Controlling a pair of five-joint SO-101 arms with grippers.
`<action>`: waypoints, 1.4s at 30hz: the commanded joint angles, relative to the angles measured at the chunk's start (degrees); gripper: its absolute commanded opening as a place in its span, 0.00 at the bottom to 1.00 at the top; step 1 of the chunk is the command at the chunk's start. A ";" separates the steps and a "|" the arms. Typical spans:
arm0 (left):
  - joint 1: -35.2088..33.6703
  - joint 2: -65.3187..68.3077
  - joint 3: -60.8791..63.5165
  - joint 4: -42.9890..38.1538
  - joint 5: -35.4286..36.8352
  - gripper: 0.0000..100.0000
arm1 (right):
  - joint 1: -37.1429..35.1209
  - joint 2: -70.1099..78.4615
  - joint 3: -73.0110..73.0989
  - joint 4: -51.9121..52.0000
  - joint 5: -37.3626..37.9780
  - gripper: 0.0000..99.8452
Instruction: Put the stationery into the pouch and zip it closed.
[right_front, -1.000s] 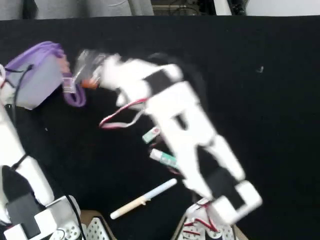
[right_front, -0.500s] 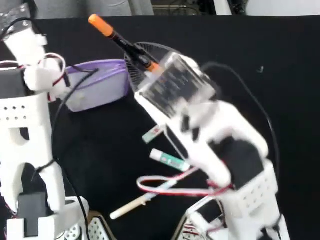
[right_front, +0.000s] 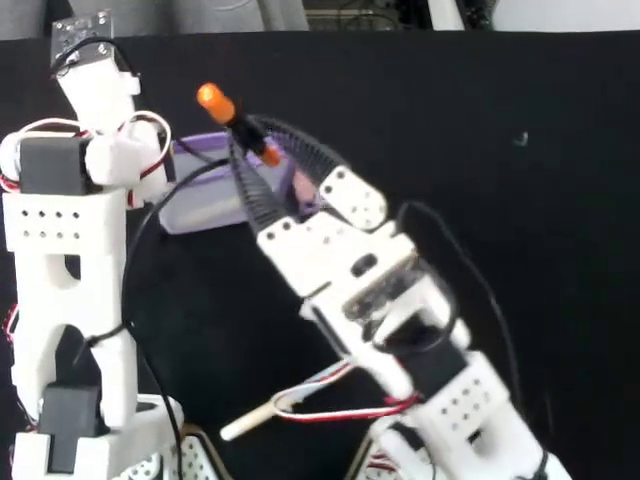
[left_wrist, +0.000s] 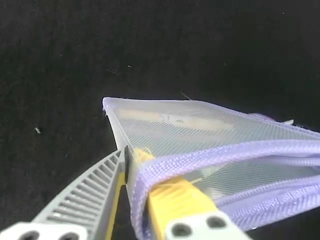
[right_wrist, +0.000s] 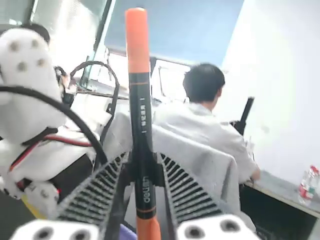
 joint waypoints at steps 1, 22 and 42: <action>0.75 -1.05 -0.04 -0.88 0.88 0.03 | -1.14 -1.01 6.02 -15.21 -2.81 0.01; 1.27 -1.14 3.74 -2.90 0.88 0.03 | 0.00 29.32 4.35 -36.13 -5.63 0.01; -1.01 -1.14 3.74 -2.99 0.88 0.03 | 0.44 22.99 4.62 -26.90 -9.23 0.26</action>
